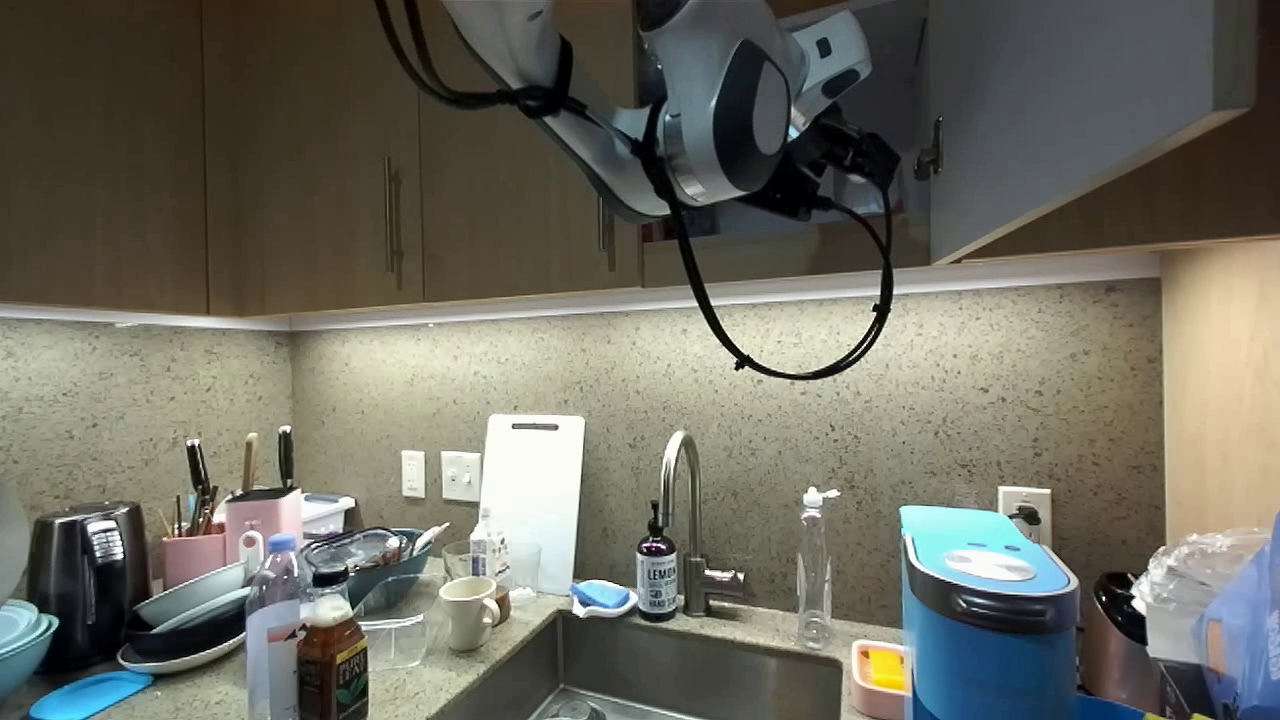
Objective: Put the bottle with an orange label on the bottom shelf of the open cabinet
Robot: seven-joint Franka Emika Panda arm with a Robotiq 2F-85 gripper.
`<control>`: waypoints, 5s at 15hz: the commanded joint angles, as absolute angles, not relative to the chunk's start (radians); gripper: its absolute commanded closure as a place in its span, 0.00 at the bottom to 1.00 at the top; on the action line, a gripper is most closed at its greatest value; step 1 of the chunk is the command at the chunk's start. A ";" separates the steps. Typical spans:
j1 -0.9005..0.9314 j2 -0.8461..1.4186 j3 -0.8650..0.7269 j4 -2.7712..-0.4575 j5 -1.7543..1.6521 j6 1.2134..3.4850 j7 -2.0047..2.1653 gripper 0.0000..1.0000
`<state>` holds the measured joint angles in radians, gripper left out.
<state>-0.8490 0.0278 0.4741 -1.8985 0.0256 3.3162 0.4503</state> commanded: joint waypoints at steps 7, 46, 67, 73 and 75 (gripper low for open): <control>-0.852 0.096 0.527 -1.833 0.015 3.285 0.443 0.00; -1.184 -0.071 1.063 -1.790 0.215 3.198 0.346 0.00; -1.020 -0.052 0.907 -1.612 0.345 2.768 0.153 0.00; -0.862 -0.059 0.712 -1.656 0.074 2.868 0.243 0.00; -0.857 -0.064 0.667 -1.666 -0.046 2.887 0.315 0.00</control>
